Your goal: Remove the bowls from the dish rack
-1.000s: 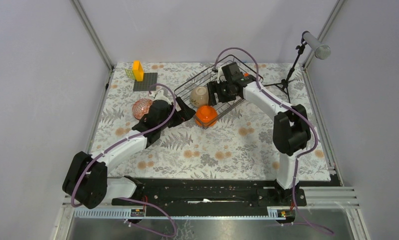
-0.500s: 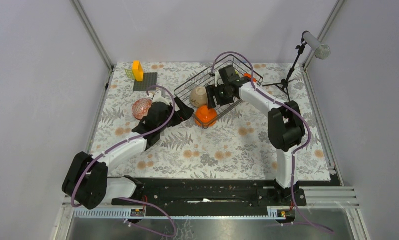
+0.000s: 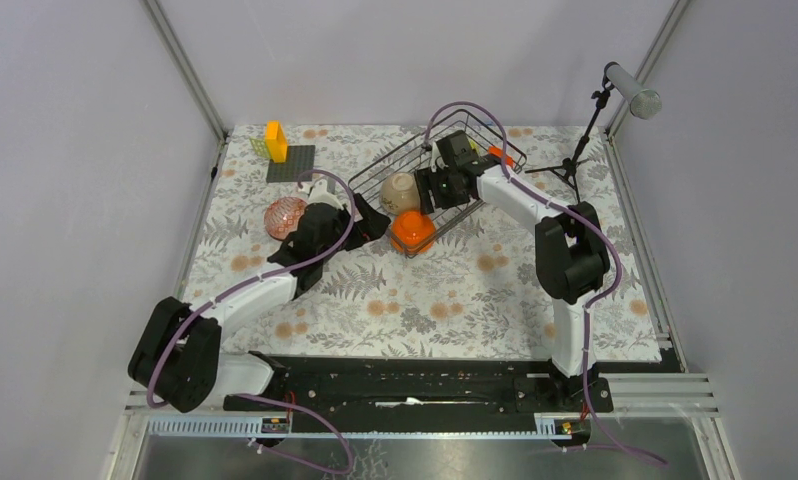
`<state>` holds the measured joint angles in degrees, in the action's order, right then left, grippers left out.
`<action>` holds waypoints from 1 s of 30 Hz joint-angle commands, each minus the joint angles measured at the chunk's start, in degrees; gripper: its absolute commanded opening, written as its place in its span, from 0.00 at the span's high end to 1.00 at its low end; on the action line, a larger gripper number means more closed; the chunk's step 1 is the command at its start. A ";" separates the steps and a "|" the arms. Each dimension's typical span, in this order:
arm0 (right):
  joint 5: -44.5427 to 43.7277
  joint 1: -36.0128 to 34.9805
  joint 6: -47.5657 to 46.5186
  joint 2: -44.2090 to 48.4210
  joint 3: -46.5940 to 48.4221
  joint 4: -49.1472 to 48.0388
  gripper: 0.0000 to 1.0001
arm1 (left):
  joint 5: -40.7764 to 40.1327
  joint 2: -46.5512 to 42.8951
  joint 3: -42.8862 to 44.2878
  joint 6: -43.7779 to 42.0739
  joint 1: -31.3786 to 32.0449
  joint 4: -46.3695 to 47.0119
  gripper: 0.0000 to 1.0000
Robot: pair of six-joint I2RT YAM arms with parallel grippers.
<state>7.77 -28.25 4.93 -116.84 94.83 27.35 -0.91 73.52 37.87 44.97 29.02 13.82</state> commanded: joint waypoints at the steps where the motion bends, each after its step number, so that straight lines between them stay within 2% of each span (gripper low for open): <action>1: 0.27 -0.73 -0.01 3.24 -1.86 -2.77 0.28 | 0.63 0.92 0.50 -1.92 -0.10 3.51 0.05; 5: 4.62 -0.73 0.56 4.50 -3.23 -5.27 0.25 | 0.64 0.29 -0.98 -2.25 -0.10 5.06 0.05; 9: 4.30 -0.75 4.23 2.90 -0.65 -5.57 0.21 | 0.40 -0.46 -1.33 -2.02 -0.10 5.03 0.06; 12: 4.10 -0.68 9.32 1.68 0.64 -6.79 0.12 | 0.25 -1.00 -1.62 -1.91 -0.10 5.18 0.06; 16: -0.67 -0.73 15.80 2.18 -0.16 -10.57 0.01 | -0.36 -1.63 -2.06 -1.82 -0.10 5.42 0.06; 24: -14.41 -0.99 25.56 8.09 -7.71 -18.82 0.00 | -2.62 -3.54 -0.87 -2.10 -0.15 3.19 0.06; 30: -10.19 -0.33 31.06 4.50 -5.34 -19.15 0.00 | -5.24 -5.56 2.10 -3.69 -0.10 0.49 0.06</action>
<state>-1.80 -28.51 30.00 -112.36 87.59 11.14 -3.09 70.19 36.18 43.31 29.02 14.50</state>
